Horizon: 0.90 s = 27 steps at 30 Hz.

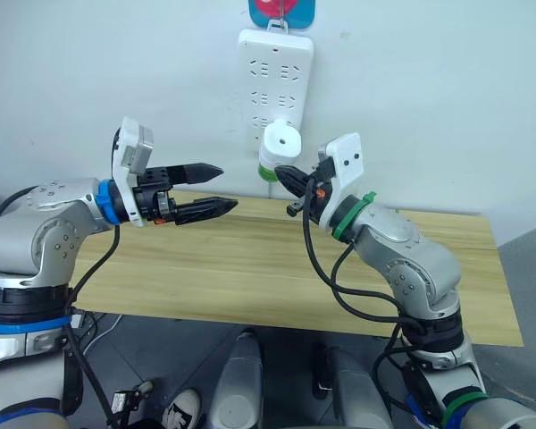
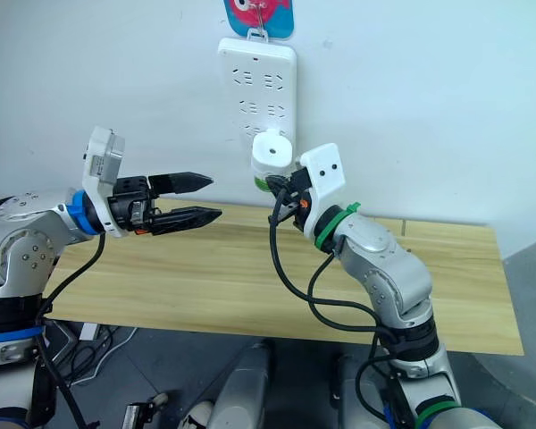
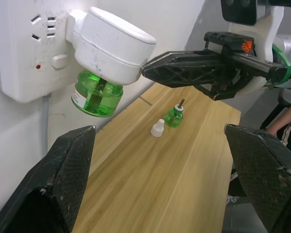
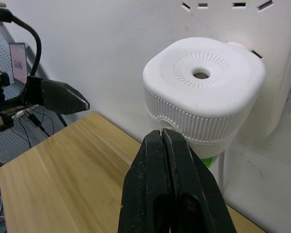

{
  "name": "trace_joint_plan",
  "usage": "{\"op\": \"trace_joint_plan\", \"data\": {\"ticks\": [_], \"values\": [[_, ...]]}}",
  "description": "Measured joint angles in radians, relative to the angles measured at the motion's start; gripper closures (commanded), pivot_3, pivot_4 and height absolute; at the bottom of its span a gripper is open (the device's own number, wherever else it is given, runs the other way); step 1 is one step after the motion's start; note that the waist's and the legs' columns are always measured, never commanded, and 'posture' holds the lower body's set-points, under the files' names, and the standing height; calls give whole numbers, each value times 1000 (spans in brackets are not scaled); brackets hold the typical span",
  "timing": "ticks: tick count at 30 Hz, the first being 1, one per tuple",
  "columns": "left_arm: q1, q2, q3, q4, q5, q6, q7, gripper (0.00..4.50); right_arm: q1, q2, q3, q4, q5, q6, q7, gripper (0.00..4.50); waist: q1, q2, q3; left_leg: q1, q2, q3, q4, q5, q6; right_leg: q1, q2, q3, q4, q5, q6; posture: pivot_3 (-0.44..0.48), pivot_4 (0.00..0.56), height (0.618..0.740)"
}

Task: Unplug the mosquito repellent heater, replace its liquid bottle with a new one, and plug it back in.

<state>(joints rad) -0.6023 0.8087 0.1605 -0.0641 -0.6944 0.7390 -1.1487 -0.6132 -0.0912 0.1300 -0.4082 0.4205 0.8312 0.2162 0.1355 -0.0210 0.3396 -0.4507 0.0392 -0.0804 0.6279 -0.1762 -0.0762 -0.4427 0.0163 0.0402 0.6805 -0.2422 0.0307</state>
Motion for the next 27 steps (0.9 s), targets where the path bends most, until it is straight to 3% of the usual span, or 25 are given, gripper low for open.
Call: {"op": "trace_joint_plan", "data": {"ticks": [8, 15, 18, 23, 27], "values": [[-5, -7, -5, 23, 11, -22, 0, 0, 5, 5, -23, -18, 16, 44, -20, 4461, 1, 0, 0, 0, 3, 3, 0, 1, 1, 0, 1, -1, 0, 0, -1, 361, 271, 740], [-6, -2, -20, 91, 60, -72, -4, 0, 109, -214, -32, -190, 132, 120, 157, 4461, 3, 0, 0, -1, 3, 4, -2, 1, 1, 0, 0, -1, -2, 0, -1, 373, 266, 740], [15, 24, -18, 135, 93, -103, -11, 0, 179, -347, -100, -236, 176, 118, 237, 3844, 4, 0, 0, 0, 4, 4, -2, 1, 1, 0, 0, -1, -2, 0, -1, 385, 260, 740], [42, 102, -11, 258, 200, -188, 26, 0, 274, -602, -324, -153, 189, 40, 393, 2014, 11, 0, 0, 0, 4, 5, -1, 1, 1, 0, 0, 0, -2, 0, -1, 397, 253, 740], [38, 148, 6, 352, 253, -274, 14, 0, 304, -707, -426, -40, 181, -45, 493, 556, 17, 0, -1, 0, 4, 7, -2, 1, 1, 0, 0, 0, -2, 0, -1, 411, 248, 740]]}}
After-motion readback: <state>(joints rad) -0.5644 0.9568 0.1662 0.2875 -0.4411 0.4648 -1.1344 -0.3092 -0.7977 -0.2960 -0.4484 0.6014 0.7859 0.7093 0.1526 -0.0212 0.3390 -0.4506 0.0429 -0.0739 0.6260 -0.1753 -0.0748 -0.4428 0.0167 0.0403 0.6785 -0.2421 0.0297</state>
